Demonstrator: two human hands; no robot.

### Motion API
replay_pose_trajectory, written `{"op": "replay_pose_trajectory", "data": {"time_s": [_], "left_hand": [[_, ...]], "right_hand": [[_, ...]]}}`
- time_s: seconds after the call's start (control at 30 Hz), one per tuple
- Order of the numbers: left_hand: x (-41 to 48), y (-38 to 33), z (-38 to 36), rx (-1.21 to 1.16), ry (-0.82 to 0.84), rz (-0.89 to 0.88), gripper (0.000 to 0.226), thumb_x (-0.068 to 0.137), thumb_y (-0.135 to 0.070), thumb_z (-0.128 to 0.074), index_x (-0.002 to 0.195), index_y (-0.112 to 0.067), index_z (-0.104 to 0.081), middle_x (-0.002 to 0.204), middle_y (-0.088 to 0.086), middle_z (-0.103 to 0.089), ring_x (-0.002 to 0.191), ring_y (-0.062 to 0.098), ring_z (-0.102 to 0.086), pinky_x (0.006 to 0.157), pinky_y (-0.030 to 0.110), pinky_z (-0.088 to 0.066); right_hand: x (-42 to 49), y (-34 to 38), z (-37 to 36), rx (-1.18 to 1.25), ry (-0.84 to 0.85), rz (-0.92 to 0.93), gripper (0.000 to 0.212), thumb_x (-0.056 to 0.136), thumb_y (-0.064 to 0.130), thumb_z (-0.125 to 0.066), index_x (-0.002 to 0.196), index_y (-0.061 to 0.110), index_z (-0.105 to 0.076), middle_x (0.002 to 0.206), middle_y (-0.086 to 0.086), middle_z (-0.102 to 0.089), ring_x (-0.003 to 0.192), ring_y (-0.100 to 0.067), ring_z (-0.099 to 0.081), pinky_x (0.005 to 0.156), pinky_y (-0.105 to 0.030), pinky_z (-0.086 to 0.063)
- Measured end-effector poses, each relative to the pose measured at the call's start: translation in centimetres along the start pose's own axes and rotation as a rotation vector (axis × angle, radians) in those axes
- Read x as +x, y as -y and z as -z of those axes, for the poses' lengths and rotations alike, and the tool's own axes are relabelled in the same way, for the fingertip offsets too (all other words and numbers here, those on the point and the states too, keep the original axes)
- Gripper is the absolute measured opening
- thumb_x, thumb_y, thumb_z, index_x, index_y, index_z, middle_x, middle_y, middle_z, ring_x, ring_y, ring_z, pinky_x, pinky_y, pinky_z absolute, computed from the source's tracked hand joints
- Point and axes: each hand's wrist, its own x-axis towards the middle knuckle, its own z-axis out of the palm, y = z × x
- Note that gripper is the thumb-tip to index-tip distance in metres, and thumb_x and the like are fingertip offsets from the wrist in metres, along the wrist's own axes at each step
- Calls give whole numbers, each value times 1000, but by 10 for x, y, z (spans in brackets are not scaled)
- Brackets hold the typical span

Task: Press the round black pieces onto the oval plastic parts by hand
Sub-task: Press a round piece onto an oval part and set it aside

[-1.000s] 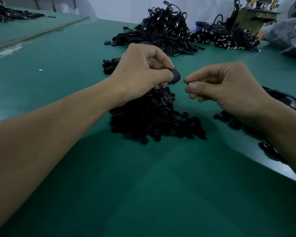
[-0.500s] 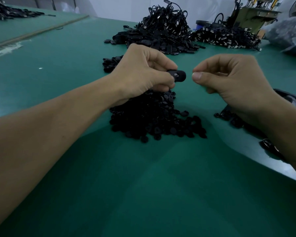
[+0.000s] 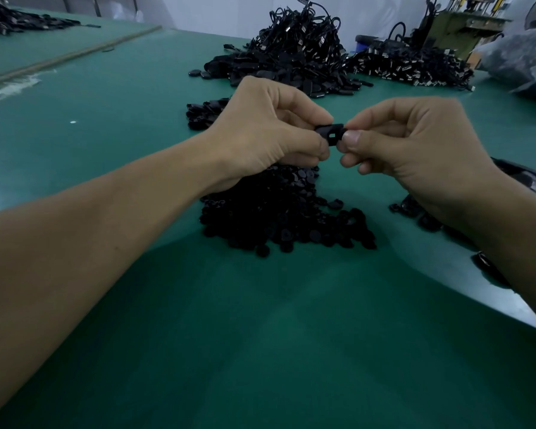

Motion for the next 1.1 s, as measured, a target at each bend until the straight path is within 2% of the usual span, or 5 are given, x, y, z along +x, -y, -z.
{"op": "replay_pose_trajectory", "data": {"time_s": [0.53, 0.8, 0.9, 1.0, 1.1], "left_hand": [[-2, -4, -3, -11, 22, 9, 22, 74, 8, -81, 87, -7, -71, 80, 18, -74, 71, 22, -72, 67, 26, -60], [-2, -5, -5, 42, 5, -41, 22, 73, 8, -82, 82, -9, -73, 73, 12, -74, 69, 23, -72, 71, 34, -64], [-3, -5, -7, 73, 13, -63, 22, 75, 8, -81, 84, -9, -73, 80, 17, -75, 70, 22, -72, 73, 35, -64], [-1, -6, -8, 172, -6, -112, 19, 78, 5, -78, 88, -11, -73, 84, 20, -74, 68, 15, -71, 67, 27, -60], [0, -5, -9, 371, -31, -206, 15, 79, -6, -79, 93, -11, -74, 82, 4, -75, 72, 9, -72, 72, 31, -61]], "right_hand": [[-3, 2, -5, -178, -64, 67, 8, 87, 12, -77, 85, 17, -71, 72, -1, -75, 63, -9, -71, 55, -17, -51], [-6, 6, -11, -286, -135, 111, 10, 87, 14, -76, 84, 20, -70, 70, 4, -73, 61, -4, -70, 54, -11, -46], [-7, 8, -11, -300, -118, 128, 14, 87, 12, -76, 83, 22, -67, 69, 4, -73, 62, -3, -71, 56, -12, -48], [-7, 7, -13, -326, -114, 161, 24, 88, 10, -75, 83, 26, -57, 66, 4, -73, 63, -4, -71, 58, -18, -53], [-8, 5, -14, -347, -101, 189, 29, 90, 8, -72, 83, 28, -51, 66, 3, -71, 65, -4, -72, 60, -24, -58]]}}
